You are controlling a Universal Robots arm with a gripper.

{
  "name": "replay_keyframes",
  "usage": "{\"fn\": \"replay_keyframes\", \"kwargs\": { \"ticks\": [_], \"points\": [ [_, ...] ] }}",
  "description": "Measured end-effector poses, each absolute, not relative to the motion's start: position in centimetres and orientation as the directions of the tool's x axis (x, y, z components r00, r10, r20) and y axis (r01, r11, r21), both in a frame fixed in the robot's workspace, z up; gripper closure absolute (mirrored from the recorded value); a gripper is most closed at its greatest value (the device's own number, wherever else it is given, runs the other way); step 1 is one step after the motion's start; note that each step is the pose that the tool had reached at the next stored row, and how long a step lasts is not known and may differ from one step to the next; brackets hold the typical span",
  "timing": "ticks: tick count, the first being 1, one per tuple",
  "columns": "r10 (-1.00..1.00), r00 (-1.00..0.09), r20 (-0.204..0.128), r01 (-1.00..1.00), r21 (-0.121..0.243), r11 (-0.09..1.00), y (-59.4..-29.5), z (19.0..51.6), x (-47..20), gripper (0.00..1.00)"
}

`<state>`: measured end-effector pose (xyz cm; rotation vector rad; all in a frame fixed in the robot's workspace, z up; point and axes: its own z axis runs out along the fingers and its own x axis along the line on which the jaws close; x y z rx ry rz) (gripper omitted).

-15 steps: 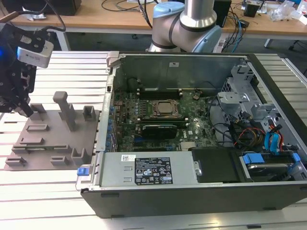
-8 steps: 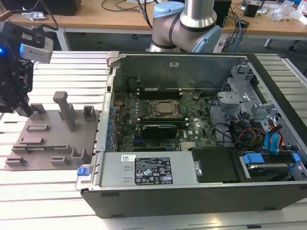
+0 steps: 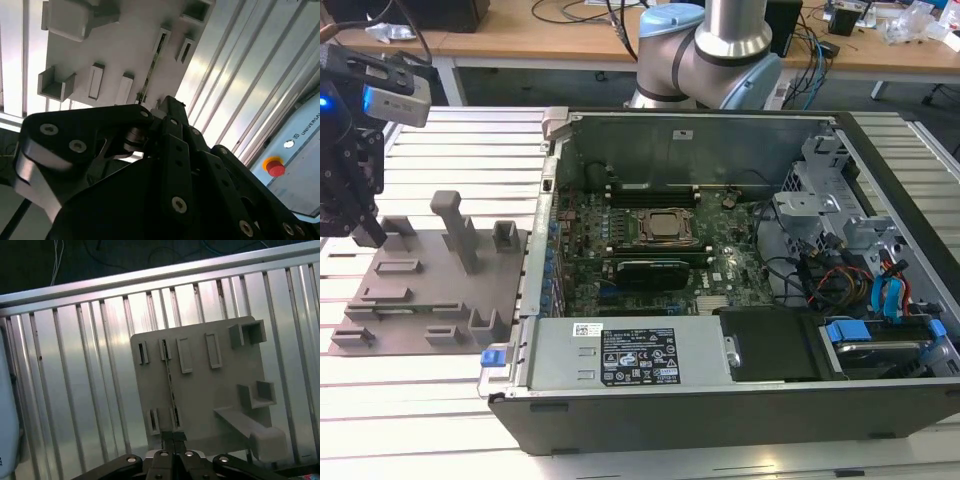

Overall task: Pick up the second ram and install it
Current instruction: 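Pick up the second ram and move it above second insertion slot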

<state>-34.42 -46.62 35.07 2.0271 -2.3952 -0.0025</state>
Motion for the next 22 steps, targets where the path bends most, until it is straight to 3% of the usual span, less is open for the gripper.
{"fn": "replay_keyframes", "kwargs": {
  "ticks": [5, 8, 22],
  "points": [
    [-0.987, -0.162, 0.002, -0.987, 0.004, 0.162, -46.6, 35.1, -34.4, 0.89],
    [-0.987, -0.160, 0.002, -0.987, 0.004, 0.160, -46.6, 35.1, -34.4, 0.64],
    [-0.989, -0.150, 0.000, -0.989, 0.004, 0.150, -46.6, 31.6, -34.7, 0.64]
  ]
}}
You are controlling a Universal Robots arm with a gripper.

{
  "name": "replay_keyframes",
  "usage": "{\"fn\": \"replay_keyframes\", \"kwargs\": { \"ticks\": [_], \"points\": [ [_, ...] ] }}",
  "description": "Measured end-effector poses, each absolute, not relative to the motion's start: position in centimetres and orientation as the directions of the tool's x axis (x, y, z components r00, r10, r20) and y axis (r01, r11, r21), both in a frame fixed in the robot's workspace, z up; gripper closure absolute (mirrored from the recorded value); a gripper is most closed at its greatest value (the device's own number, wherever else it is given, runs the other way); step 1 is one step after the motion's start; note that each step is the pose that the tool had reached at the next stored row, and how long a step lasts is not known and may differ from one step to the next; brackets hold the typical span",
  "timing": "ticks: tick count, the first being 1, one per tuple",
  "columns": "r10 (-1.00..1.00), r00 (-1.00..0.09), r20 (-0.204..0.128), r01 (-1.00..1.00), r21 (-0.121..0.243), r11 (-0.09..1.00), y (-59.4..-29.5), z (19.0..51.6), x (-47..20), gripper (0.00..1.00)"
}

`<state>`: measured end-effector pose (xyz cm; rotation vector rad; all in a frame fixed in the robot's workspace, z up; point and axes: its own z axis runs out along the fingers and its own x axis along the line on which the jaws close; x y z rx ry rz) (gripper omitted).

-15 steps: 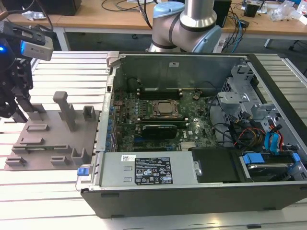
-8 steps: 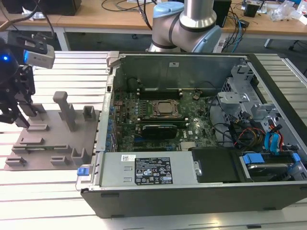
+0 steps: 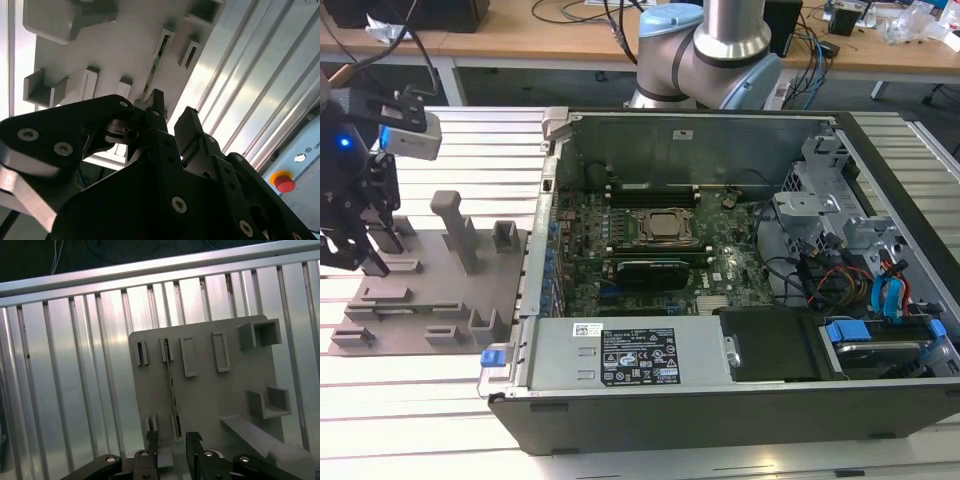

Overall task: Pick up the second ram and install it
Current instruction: 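Pick up the second ram and move it above second insertion slot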

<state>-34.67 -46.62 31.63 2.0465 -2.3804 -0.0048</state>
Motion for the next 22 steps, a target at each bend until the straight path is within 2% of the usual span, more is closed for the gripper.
{"fn": "replay_keyframes", "kwargs": {
  "ticks": [22],
  "points": [
    [-0.995, -0.104, 0.000, -0.995, 0.004, 0.104, -46.5, 28.4, -34.7, 0.64]
  ]
}}
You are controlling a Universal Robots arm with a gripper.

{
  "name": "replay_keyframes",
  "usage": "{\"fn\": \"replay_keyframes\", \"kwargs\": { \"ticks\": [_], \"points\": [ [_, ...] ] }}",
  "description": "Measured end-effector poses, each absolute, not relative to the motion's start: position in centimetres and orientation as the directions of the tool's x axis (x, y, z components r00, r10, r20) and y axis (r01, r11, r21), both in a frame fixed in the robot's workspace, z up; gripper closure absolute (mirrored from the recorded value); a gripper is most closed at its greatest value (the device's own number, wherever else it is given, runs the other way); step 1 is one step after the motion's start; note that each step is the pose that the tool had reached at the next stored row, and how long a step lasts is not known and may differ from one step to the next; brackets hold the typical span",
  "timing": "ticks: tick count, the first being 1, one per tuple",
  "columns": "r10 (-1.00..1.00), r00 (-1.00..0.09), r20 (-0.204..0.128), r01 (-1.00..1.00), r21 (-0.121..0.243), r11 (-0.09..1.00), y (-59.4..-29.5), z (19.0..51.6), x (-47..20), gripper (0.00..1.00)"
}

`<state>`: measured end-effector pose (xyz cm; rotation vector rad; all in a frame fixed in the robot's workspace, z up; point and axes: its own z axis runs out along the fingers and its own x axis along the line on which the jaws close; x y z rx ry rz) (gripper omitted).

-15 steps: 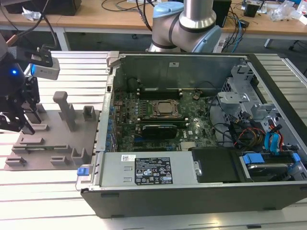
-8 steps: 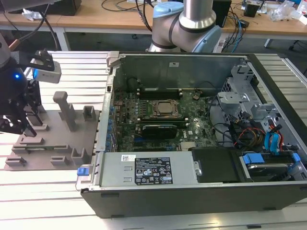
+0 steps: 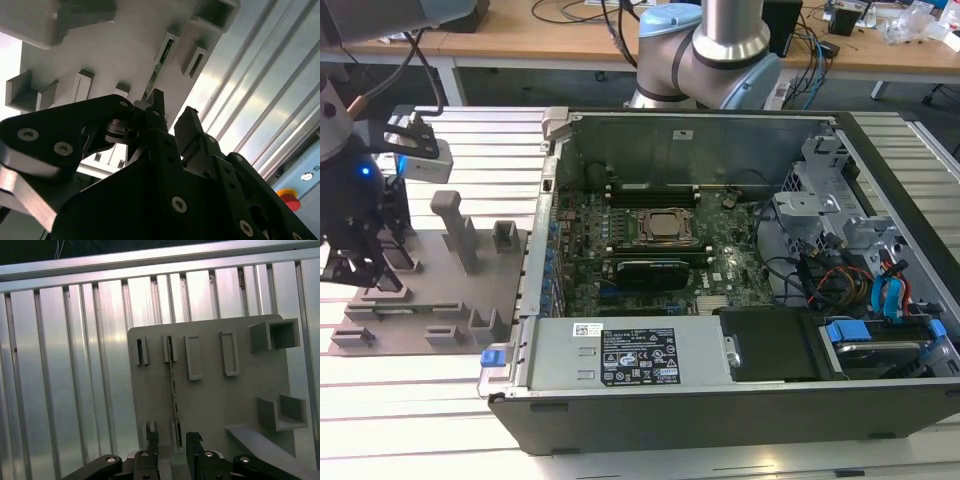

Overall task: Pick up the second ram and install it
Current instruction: 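Pick up the second ram and move it above second insertion slot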

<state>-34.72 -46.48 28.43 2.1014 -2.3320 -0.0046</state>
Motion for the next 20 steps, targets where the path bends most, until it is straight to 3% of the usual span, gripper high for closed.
{"fn": "replay_keyframes", "kwargs": {
  "ticks": [20],
  "points": [
    [-0.998, -0.070, 0.000, -0.998, 0.004, 0.070, -44.2, 22.7, -36.9, 0.64]
  ]
}}
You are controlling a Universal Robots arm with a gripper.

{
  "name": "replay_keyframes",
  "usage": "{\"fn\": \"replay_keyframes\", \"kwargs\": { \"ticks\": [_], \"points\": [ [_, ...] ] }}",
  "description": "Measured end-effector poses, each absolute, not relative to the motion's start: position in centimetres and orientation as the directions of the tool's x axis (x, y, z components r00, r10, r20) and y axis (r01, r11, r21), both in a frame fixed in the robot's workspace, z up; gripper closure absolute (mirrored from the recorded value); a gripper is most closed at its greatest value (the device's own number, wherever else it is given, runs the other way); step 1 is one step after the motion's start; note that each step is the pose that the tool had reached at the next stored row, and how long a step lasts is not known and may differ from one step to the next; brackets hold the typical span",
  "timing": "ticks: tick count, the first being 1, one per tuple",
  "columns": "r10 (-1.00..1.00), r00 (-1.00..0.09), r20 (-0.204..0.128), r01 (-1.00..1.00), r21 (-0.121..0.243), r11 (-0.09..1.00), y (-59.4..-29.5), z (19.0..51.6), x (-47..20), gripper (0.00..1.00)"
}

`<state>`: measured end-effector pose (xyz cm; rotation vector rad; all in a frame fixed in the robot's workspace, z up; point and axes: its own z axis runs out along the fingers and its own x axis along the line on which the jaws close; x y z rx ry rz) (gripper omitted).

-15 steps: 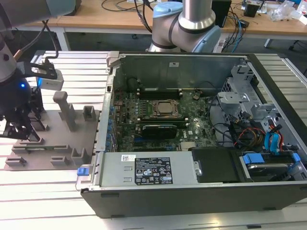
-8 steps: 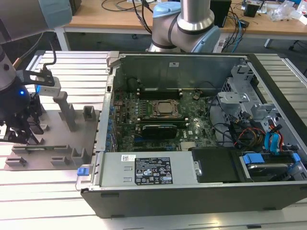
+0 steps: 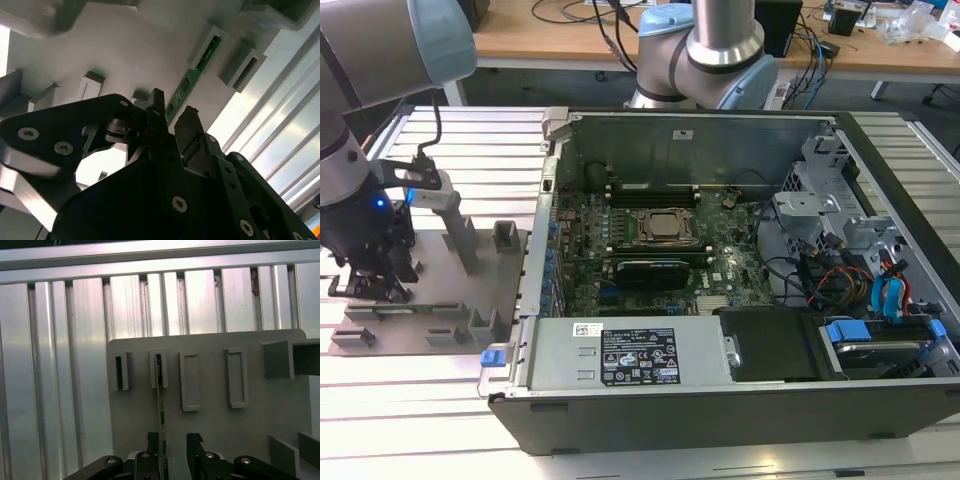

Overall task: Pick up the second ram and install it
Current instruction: 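Pick up the second ram and move it above second insertion slot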

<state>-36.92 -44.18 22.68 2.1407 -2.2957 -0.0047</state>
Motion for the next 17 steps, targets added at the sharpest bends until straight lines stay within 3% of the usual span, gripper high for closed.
{"fn": "replay_keyframes", "kwargs": {
  "ticks": [12, 17],
  "points": [
    [-0.999, -0.051, 0.003, -0.999, 0.004, 0.051, -42.9, 19.8, -37.5, 0.64],
    [-0.999, -0.046, 0.005, -0.999, 0.003, 0.046, -42.8, 21.7, -37.5, 0.64]
  ]
}}
